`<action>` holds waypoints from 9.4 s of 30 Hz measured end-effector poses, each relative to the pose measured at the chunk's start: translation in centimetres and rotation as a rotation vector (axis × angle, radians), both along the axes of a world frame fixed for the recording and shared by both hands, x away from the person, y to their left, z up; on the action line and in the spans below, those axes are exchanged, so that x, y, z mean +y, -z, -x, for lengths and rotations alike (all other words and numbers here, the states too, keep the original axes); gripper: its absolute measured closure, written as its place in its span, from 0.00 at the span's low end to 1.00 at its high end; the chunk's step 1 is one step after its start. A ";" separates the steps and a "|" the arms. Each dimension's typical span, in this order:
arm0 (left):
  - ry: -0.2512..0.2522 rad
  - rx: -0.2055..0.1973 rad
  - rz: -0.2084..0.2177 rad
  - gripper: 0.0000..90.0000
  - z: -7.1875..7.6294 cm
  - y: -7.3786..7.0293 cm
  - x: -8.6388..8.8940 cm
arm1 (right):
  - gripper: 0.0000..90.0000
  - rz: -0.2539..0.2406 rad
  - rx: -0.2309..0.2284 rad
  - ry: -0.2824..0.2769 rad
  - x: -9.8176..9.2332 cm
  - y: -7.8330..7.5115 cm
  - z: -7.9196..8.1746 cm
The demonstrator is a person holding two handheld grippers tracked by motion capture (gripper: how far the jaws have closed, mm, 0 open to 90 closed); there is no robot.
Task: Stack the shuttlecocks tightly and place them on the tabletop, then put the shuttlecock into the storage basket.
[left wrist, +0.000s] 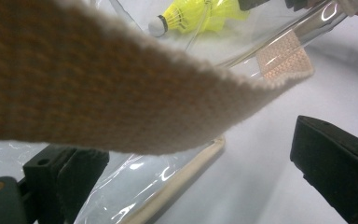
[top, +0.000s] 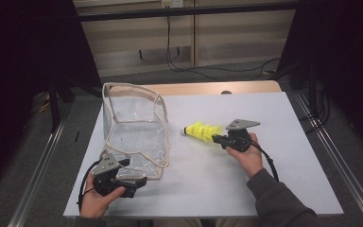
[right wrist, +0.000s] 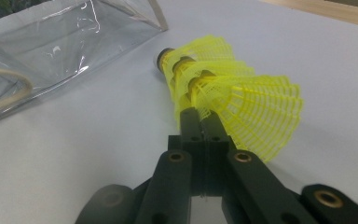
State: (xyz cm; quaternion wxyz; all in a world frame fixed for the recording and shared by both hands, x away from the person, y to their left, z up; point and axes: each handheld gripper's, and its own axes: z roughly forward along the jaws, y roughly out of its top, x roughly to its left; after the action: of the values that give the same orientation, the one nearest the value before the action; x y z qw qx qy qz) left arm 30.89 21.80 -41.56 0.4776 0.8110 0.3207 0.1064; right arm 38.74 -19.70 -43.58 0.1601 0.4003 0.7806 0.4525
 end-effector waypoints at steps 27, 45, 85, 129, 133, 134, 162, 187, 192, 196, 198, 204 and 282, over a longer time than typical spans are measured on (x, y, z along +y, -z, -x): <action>-0.002 -0.002 0.002 0.05 0.0 0.0 0.0 | 1.00 0.000 0.009 0.021 0.5 0.5 -0.3; -0.002 0.000 -0.002 0.05 0.0 0.0 0.0 | 1.00 -0.007 0.013 0.023 1.0 0.6 -0.4; -0.001 -0.003 0.005 0.05 0.0 0.0 0.0 | 0.98 0.001 0.026 0.015 1.8 1.0 -0.4; 0.002 -0.006 0.004 0.05 0.0 0.0 0.1 | 0.53 -0.012 0.049 0.069 3.0 1.6 -1.0; 0.001 -0.005 0.005 0.05 0.0 0.0 0.1 | 0.52 -0.011 0.047 0.065 3.4 1.6 -1.1; 0.002 -0.005 0.005 0.05 0.0 0.0 0.1 | 0.50 -0.010 0.047 0.067 3.5 1.5 -1.2; 0.001 -0.004 0.005 0.05 0.0 0.0 0.0 | 0.43 -0.005 0.038 0.077 5.0 1.5 -1.9; 0.001 -0.003 0.006 0.05 -0.1 0.0 0.0 | 0.58 -0.003 0.024 0.129 5.0 1.8 -2.3; 0.001 -0.001 0.003 0.05 -0.1 0.0 0.1 | 0.61 0.016 0.007 0.145 5.1 1.9 -2.4; 0.001 -0.003 0.009 0.05 -0.1 0.1 0.1 | 0.66 0.035 0.004 0.154 5.2 2.0 -2.6; 0.001 -0.001 0.004 0.05 -0.1 0.0 0.1 | 0.65 0.058 -0.003 0.154 5.3 2.0 -2.8; 0.003 -0.002 0.008 0.05 -0.1 0.1 0.1 | 0.69 0.073 -0.003 0.168 5.7 2.0 -3.0; -0.007 0.002 0.007 0.06 -0.4 0.1 -0.1 | 0.88 0.036 -0.020 -0.102 2.6 -8.1 -0.1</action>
State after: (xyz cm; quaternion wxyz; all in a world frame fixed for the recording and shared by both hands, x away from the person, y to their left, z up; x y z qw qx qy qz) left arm 31.29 21.73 -41.63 0.4799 0.8082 0.3243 0.1062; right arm 38.89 -17.09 -35.52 0.1518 0.3523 0.8065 0.4498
